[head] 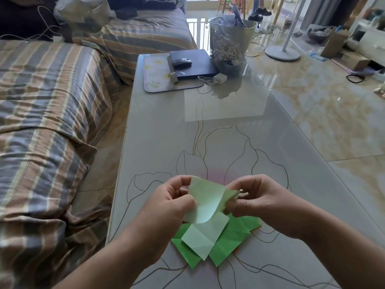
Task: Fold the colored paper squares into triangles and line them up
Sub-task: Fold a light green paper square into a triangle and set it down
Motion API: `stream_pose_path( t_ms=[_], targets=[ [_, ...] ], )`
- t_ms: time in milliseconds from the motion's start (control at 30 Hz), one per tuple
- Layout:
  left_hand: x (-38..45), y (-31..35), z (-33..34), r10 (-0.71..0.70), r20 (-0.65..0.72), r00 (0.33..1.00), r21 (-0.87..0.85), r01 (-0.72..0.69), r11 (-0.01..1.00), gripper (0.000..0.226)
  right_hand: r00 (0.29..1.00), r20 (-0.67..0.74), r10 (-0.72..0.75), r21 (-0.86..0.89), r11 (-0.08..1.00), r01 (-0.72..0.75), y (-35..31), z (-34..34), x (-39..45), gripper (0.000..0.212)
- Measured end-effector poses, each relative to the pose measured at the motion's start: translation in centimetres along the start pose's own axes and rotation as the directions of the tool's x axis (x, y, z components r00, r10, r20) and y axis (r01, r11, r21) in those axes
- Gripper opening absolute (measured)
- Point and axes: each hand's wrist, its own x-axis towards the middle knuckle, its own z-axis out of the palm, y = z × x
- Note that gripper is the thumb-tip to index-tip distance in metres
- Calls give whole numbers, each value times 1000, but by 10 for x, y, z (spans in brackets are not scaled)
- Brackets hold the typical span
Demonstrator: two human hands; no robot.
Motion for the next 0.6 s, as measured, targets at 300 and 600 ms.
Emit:
stream_pose_path(
  t_ms=[300, 600],
  targets=[
    [-9, 3, -1, -38, 294, 955, 152, -7, 988, 78, 990, 129, 51, 220, 972, -79, -3, -4, 0, 18],
    [2, -3, 4, -19, 62, 998, -121, 26, 992, 46, 979, -198, 39, 203, 979, 2, -4, 1, 4, 65]
  ],
)
